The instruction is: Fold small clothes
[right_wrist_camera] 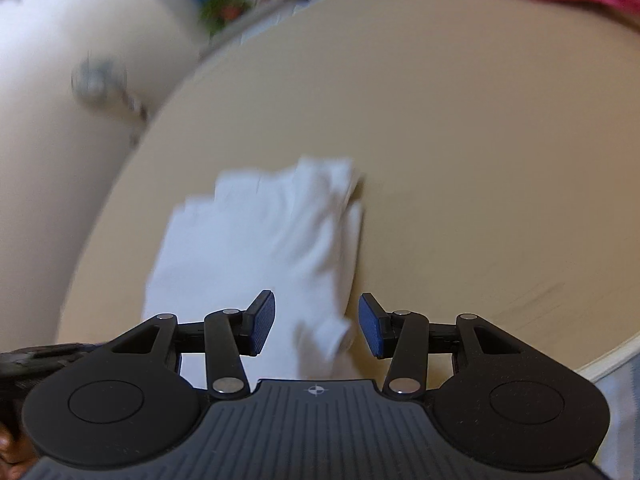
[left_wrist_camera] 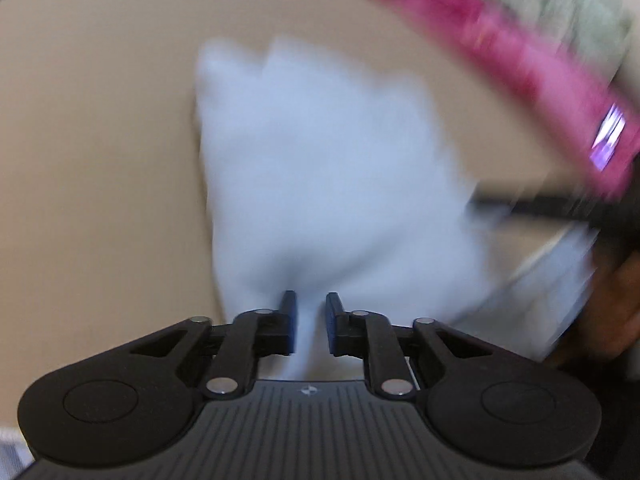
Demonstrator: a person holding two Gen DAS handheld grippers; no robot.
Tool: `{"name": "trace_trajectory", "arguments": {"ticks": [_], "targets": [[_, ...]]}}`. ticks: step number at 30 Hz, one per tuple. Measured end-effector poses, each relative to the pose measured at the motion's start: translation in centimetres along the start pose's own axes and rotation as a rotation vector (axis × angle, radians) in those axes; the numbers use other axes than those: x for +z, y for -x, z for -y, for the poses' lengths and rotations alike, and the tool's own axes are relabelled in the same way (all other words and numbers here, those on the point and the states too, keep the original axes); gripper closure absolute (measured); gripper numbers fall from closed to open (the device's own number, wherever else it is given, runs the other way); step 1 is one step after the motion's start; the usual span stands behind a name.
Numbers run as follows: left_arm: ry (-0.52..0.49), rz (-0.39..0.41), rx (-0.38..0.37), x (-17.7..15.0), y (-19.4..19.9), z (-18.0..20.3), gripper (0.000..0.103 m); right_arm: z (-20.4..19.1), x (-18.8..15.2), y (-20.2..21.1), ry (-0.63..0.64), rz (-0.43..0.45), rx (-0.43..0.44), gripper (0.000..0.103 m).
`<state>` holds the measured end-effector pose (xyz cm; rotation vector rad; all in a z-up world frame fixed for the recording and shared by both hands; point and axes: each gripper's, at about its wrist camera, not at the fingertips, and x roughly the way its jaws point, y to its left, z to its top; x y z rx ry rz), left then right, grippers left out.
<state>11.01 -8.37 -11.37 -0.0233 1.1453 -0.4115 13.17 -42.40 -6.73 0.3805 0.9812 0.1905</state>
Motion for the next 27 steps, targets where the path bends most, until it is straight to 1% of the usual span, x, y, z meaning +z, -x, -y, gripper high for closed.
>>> {"name": "trace_trajectory", "arguments": {"ticks": [1, 2, 3, 4, 6, 7, 8, 9, 10, 11, 12, 13, 14, 15, 16, 17, 18, 19, 20, 21, 22, 23, 24, 25, 26, 27], "targets": [[-0.04, 0.006, 0.021, -0.8, -0.3, 0.5, 0.093, -0.3, -0.2, -0.6, 0.013, -0.027, -0.021, 0.064], [-0.078, 0.036, 0.027, -1.2, 0.2, 1.0, 0.092, -0.4, -0.3, -1.1, 0.013, -0.049, -0.027, 0.073], [-0.083, 0.04, 0.021, -1.2, 0.8, 1.2, 0.092, -0.5, -0.4, -1.1, 0.013, -0.045, -0.039, 0.08], [-0.067, 0.055, 0.008, -1.3, 1.6, 1.1, 0.092, -0.4, -0.4, -0.8, 0.009, -0.029, -0.038, 0.086], [-0.026, 0.123, -0.025, -1.7, 3.0, -0.2, 0.091, 0.2, -0.5, 0.1, -0.021, -0.002, -0.012, 0.088], [-0.031, 0.114, -0.024, -1.9, 2.7, -0.7, 0.091, 0.5, -0.6, 0.4, -0.031, 0.004, -0.008, 0.088], [-0.062, 0.058, -0.002, -2.1, 1.6, -0.7, 0.091, 0.8, -0.8, 0.5, -0.032, -0.004, -0.012, 0.089], [-0.11, -0.001, 0.018, -2.3, 0.6, -0.5, 0.092, 0.9, -1.0, 0.2, -0.031, -0.032, -0.031, 0.089], [-0.166, -0.001, 0.023, -2.3, 0.6, 0.0, 0.092, 1.0, -1.3, -0.3, -0.025, -0.067, -0.054, 0.089], [-0.223, 0.001, 0.024, -1.8, 1.0, 0.6, 0.091, 0.8, -1.5, -0.8, -0.012, -0.099, -0.075, 0.089], [-0.25, 0.002, 0.017, -1.4, 1.8, 0.6, 0.09, 0.6, -1.6, -0.8, -0.001, -0.106, -0.087, 0.087], [-0.266, 0.029, 0.004, -0.8, 3.0, 0.4, 0.085, 0.5, -1.4, -0.5, -0.007, -0.089, -0.085, 0.084], [-0.282, 0.066, -0.001, -0.6, 4.2, -0.1, 0.081, 0.7, -1.2, 0.3, -0.033, -0.048, -0.069, 0.083], [-0.305, 0.105, 0.006, -0.2, 5.3, -0.5, 0.071, 0.8, -0.9, 1.2, -0.05, 0.004, -0.063, 0.083], [-0.333, 0.147, 0.027, -0.3, 6.7, -1.3, 0.063, 0.9, -0.6, 2.1, -0.055, 0.074, -0.076, 0.078], [-0.358, 0.19, 0.053, -0.2, 7.6, -2.1, 0.059, 0.8, -0.4, 2.8, -0.05, 0.133, -0.098, 0.073], [-0.374, 0.23, 0.078, -0.2, 8.3, -2.4, 0.059, 0.7, -0.2, 3.3, -0.048, 0.188, -0.12, 0.063], [-0.382, 0.269, 0.106, -0.1, 8.7, -3.3, 0.059, 0.7, 0.1, 3.5, -0.056, 0.22, -0.129, 0.053], [-0.369, 0.3, 0.124, 0.0, 8.8, -4.2, 0.058, 0.6, 0.5, 3.4, -0.069, 0.239, -0.125, 0.052], [-0.328, 0.327, 0.133, -0.1, 8.6, -5.3, 0.058, 0.5, 0.8, 3.1, -0.076, 0.243, -0.115, 0.052], [-0.248, 0.348, 0.129, -0.3, 8.2, -7.0, 0.059, 0.3, 1.1, 2.7, -0.078, 0.246, -0.108, 0.052], [-0.172, 0.341, 0.126, -0.1, 7.6, -8.6, 0.058, -0.1, 1.5, 2.3, -0.072, 0.251, -0.103, 0.052], [-0.114, 0.292, 0.153, 0.2, 6.6, -9.5, 0.059, -0.5, 1.8, 1.7, -0.061, 0.256, -0.103, 0.052], [-0.071, 0.25, 0.207, 0.9, 6.1, -10.1, 0.062, -1.0, 2.2, 1.1, -0.05, 0.26, -0.104, 0.052], [-0.027, 0.288, 0.223, 1.4, 6.4, -10.6, 0.061, -1.4, 2.6, 0.4, -0.045, 0.261, -0.106, 0.052], [0.001, 0.329, 0.205, 1.9, 6.9, -10.9, 0.059, -1.7, 3.2, -0.4, -0.045, 0.257, -0.11, 0.052]]}}
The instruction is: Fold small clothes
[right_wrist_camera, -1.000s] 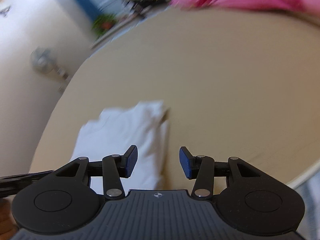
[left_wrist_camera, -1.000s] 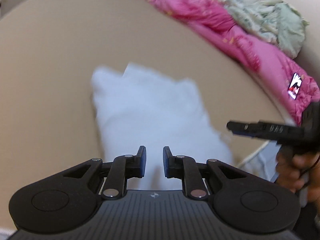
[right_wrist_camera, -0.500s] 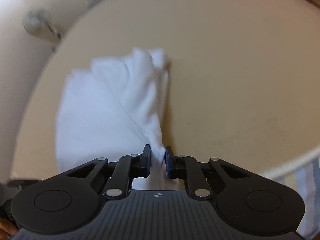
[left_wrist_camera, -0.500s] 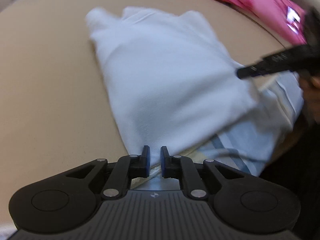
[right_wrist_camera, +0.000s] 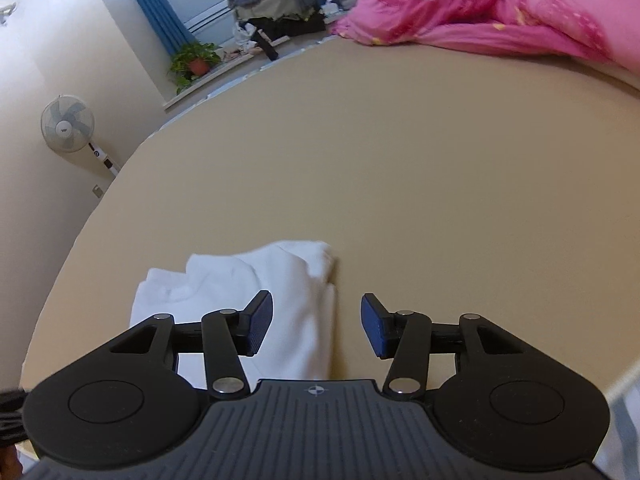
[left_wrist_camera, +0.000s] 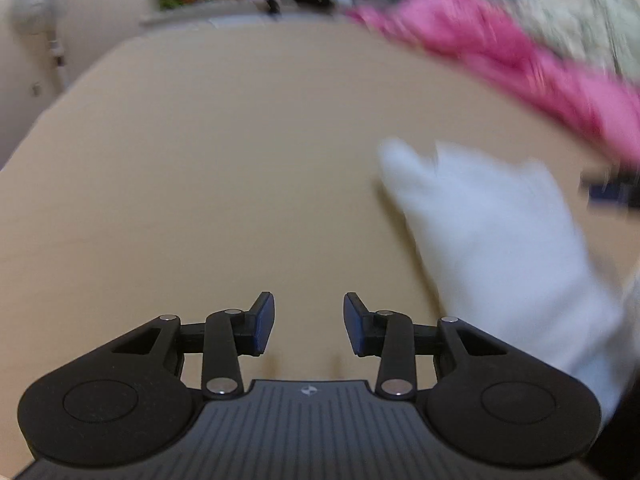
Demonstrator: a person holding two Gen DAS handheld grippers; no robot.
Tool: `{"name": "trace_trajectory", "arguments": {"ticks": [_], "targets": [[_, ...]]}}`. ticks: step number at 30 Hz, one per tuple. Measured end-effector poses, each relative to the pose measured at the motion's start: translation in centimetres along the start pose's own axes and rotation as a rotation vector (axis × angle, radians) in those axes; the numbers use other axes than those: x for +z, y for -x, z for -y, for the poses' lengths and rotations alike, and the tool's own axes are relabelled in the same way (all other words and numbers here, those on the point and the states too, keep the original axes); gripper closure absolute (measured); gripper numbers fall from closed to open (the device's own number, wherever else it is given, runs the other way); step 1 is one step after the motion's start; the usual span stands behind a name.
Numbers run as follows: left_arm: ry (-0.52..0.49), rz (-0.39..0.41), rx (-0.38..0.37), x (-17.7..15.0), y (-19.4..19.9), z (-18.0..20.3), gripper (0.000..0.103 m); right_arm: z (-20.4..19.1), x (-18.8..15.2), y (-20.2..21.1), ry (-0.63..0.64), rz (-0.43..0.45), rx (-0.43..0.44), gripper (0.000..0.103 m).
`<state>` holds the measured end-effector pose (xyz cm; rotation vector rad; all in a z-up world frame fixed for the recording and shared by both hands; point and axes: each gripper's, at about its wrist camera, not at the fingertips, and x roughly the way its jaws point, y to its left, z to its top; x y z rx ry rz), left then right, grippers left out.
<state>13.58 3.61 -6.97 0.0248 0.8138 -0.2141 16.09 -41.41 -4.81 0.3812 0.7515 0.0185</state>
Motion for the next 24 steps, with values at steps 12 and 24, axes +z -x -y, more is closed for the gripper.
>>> {"name": "trace_trajectory", "arguments": {"ticks": [12, 24], "targets": [[0.054, 0.01, -0.063, 1.1, -1.6, -0.9, 0.059, -2.1, 0.8, -6.0, 0.034, -0.025, -0.028, 0.097], [-0.043, 0.065, -0.232, 0.0, -0.6, 3.1, 0.059, 1.9, 0.6, -2.0, -0.123, 0.028, -0.085, 0.059]]}}
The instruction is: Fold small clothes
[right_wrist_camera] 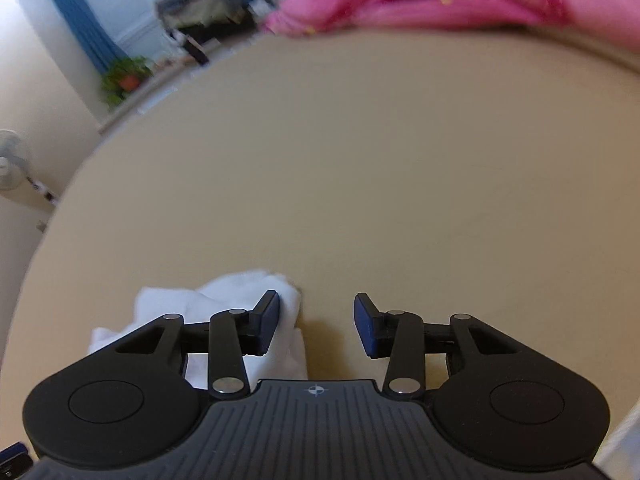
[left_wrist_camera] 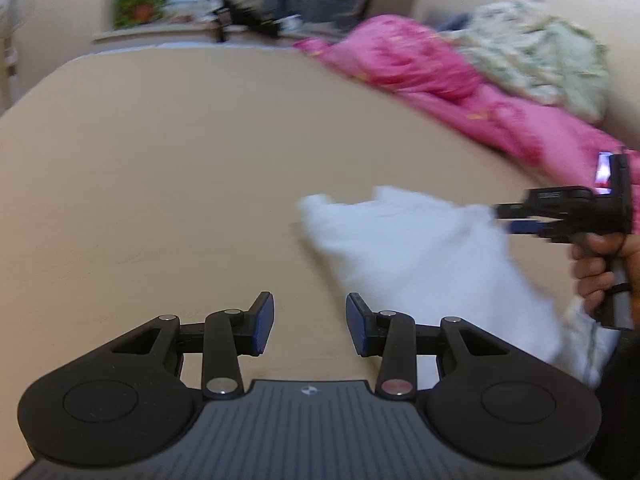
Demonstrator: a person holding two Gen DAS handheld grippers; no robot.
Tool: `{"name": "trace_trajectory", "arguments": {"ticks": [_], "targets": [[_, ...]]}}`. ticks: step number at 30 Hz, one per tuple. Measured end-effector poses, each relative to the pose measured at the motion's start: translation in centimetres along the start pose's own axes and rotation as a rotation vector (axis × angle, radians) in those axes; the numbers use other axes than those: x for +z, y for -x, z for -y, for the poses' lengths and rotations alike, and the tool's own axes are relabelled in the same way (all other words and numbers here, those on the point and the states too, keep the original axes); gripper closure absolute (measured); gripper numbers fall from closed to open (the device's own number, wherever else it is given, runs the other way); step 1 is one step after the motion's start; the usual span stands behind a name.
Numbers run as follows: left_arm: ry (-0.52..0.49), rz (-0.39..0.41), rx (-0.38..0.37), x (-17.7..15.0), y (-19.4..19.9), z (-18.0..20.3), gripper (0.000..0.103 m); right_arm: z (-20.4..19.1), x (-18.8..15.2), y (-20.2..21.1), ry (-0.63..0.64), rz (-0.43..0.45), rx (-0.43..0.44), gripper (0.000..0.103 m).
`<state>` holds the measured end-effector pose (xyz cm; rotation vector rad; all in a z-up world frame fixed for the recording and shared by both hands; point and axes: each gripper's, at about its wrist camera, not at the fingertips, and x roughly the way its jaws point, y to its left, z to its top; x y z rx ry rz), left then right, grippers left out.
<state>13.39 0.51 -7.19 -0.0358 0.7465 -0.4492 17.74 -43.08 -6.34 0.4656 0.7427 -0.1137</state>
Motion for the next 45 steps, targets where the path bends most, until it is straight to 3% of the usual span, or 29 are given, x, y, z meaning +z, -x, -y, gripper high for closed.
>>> {"name": "trace_trajectory", "arguments": {"ticks": [4, 6, 8, 9, 11, 12, 15, 17, 19, 21, 24, 28, 32, 35, 38, 41, 45], "targets": [[-0.079, 0.04, -0.122, -0.9, -0.1, 3.7, 0.059, -0.3, -1.5, 1.9, 0.107, -0.09, 0.179, 0.054], [-0.123, 0.016, -0.158, -1.9, -1.3, 5.5, 0.059, -0.2, -2.4, 1.5, 0.189, -0.193, 0.204, 0.053], [-0.188, -0.093, -0.135, -3.3, -3.7, 7.0, 0.059, 0.2, -3.7, 0.6, 0.273, -0.271, 0.096, 0.051], [-0.238, -0.173, -0.103, -4.2, -5.2, 7.6, 0.058, 0.8, -4.0, 0.4, 0.275, -0.294, 0.07, 0.042], [-0.291, -0.278, -0.105, -5.5, -6.9, 7.9, 0.057, 2.1, -3.6, 0.9, 0.209, -0.292, 0.095, 0.041], [-0.284, -0.275, -0.115, -5.2, -6.7, 7.8, 0.058, 2.6, -3.2, 1.4, 0.185, -0.277, 0.104, 0.041], [-0.195, -0.238, -0.157, -3.5, -6.0, 6.7, 0.055, 2.9, -2.7, 2.6, 0.159, -0.213, 0.116, 0.041], [-0.092, -0.201, -0.17, -2.4, -5.6, 5.3, 0.044, 3.0, -2.3, 2.5, 0.107, -0.205, 0.167, 0.039], [-0.002, -0.188, -0.18, -1.4, -6.1, 4.2, 0.034, 3.0, -2.2, 1.7, 0.051, -0.217, 0.193, 0.031], [0.083, -0.194, -0.156, -0.3, -7.3, 3.0, 0.031, 3.1, -1.9, 0.2, 0.015, -0.261, 0.19, 0.03], [0.214, -0.208, -0.123, 1.1, -9.5, 1.4, 0.03, 2.5, -2.2, -1.8, -0.03, -0.316, 0.184, 0.03], [0.366, -0.238, -0.16, 1.8, -12.4, 0.1, 0.027, 1.8, -2.8, -3.0, -0.015, -0.328, 0.186, 0.028], [0.419, -0.25, -0.179, 1.8, -14.0, -0.1, 0.027, 1.8, -2.9, -3.3, -0.006, -0.327, 0.196, 0.028], [0.418, -0.236, -0.189, 1.6, -14.8, 0.3, 0.027, 1.9, -3.0, -3.3, -0.011, -0.324, 0.203, 0.031], [0.423, -0.222, -0.195, 1.1, -15.3, 0.7, 0.027, 2.2, -3.2, -3.3, -0.034, -0.332, 0.244, 0.053], [0.423, -0.217, -0.193, 0.9, -15.4, 1.1, 0.033, 1.8, -3.4, -3.3, -0.022, -0.318, 0.243, 0.061], [0.352, -0.197, -0.157, 1.2, -14.8, 2.1, 0.067, 1.3, -3.4, -3.0, -0.016, -0.296, 0.242, 0.07]]}}
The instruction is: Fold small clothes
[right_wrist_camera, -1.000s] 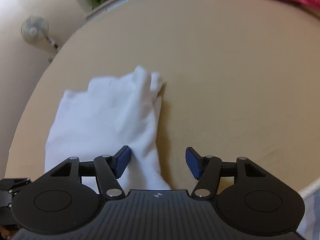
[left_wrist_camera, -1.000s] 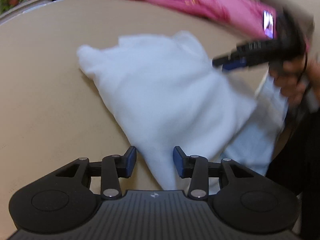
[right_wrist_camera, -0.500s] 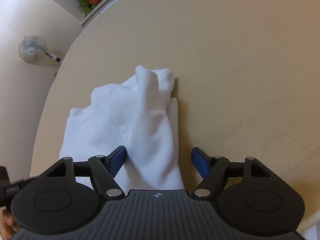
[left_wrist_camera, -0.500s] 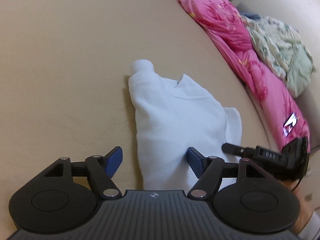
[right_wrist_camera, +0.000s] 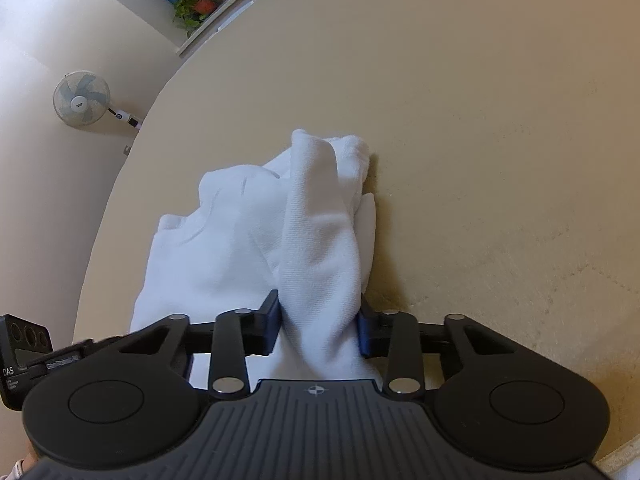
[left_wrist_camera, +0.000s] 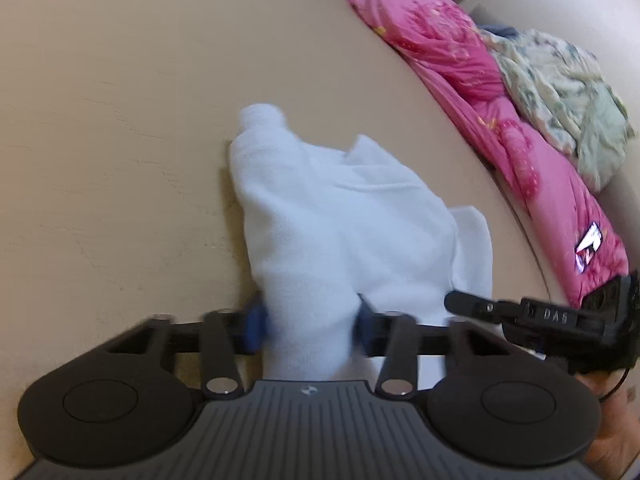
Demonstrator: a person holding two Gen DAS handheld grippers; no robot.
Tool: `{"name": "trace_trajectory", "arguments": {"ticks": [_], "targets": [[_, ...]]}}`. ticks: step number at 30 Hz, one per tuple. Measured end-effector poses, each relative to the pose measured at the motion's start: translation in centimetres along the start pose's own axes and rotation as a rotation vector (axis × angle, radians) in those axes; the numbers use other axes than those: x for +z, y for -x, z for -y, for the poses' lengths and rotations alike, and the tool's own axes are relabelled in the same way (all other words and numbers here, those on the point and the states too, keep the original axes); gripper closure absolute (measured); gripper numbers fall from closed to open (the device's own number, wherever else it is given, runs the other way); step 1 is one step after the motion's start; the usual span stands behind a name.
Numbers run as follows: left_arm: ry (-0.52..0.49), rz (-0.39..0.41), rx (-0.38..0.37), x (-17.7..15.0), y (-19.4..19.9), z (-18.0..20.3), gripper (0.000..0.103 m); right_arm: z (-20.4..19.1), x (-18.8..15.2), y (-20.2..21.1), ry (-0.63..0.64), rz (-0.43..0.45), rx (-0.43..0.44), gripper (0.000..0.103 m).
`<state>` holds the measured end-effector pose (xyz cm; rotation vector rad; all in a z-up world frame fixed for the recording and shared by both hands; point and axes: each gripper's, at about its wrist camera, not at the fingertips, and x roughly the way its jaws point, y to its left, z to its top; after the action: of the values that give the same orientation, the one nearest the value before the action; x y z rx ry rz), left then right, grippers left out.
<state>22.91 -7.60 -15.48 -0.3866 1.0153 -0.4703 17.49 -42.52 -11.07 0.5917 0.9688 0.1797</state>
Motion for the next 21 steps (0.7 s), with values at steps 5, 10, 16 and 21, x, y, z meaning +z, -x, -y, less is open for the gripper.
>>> {"name": "trace_trajectory", "arguments": {"ticks": [5, 10, 16, 21], "targets": [[-0.1, 0.081, 0.034, 1.3, 3.4, 1.7, 0.072, -1.9, -0.1, 0.6, 0.003, 0.056, 0.057, 0.075], [-0.165, 0.198, 0.051, 4.5, 9.1, 1.1, 0.072, -5.8, 0.9, -0.1, 0.036, 0.139, 0.189, 0.076], [-0.175, 0.348, 0.087, 9.1, 14.2, -1.7, 0.051, -12.2, 3.0, -1.8, 0.121, 0.29, 0.312, 0.067], [-0.008, 0.266, 0.292, 10.3, 14.3, -7.9, 0.036, -12.6, 4.1, -6.0, 0.129, 0.291, 0.074, 0.037]]}}
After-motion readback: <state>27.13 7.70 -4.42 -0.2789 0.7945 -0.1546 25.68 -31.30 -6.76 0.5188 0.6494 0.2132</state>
